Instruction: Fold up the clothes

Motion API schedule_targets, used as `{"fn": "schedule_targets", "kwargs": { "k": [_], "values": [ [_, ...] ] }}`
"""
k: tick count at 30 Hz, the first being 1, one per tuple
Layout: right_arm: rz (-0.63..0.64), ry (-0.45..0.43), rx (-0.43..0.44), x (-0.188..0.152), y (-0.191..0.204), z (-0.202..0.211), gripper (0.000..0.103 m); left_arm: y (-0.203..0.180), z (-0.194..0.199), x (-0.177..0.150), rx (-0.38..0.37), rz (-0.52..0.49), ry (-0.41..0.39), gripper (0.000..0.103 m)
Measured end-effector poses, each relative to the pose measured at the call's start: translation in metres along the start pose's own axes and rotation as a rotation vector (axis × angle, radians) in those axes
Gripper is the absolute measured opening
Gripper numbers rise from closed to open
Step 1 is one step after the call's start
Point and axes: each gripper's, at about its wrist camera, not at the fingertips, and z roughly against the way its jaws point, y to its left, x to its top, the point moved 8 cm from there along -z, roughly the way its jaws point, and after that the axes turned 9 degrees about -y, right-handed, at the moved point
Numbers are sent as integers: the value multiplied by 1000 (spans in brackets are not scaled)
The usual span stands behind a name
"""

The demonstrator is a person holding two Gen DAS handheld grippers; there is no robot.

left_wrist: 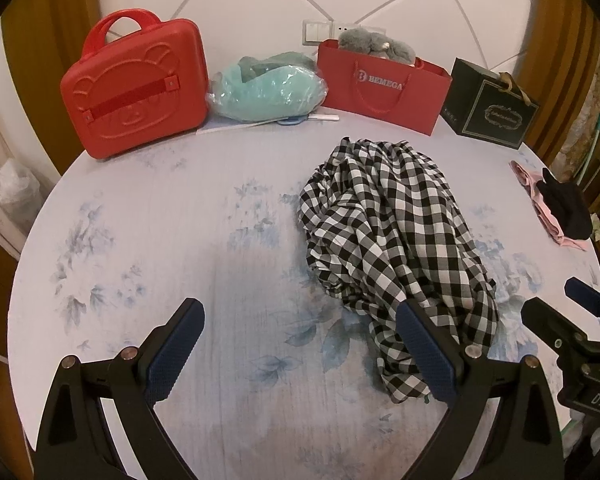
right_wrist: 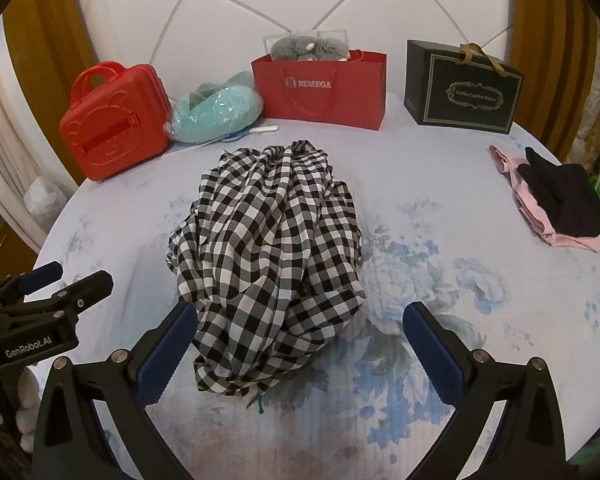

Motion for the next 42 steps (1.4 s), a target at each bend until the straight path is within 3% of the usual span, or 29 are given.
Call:
{"fn": "schedule_targets", "kwargs": {
  "k": [14, 22, 24, 25, 26, 27, 30, 36, 40, 42],
  "values": [
    [-19, 98, -19, -13, -14, -35, 103, -2, -58, 2, -57, -21, 48, 98],
    [-45, 158, -36, -19, -31, -55, 103, -37, -103, 7, -179, -36, 105, 96],
    [-54, 166, -39, -20, -37, -57, 103, -47, -113, 5, -200, -62, 121, 83],
    [-62, 172, -36, -21, -39, -59, 103, -53, -119, 3, -204, -79, 130, 50],
    [-69, 178, -29, -21, -41, -61, 103, -56, -123, 2, -203, -87, 140, 25],
    [-75, 185, -22, -22, -41, -63, 103, -58, -126, 1, -200, -93, 146, 19],
    [-71, 198, -8, -22, -39, -67, 103, -48, -125, 11, -160, -81, 115, 12],
    [-27, 210, 50, -21, -19, -77, 103, 48, -100, 44, 55, 45, 0, 11],
    [-5, 237, 72, -28, -5, -101, 103, 112, -91, 34, 189, 102, 26, 11],
    [22, 274, 63, -39, 0, -122, 94, 131, -88, 26, 214, 143, 39, 11]
  ]
}}
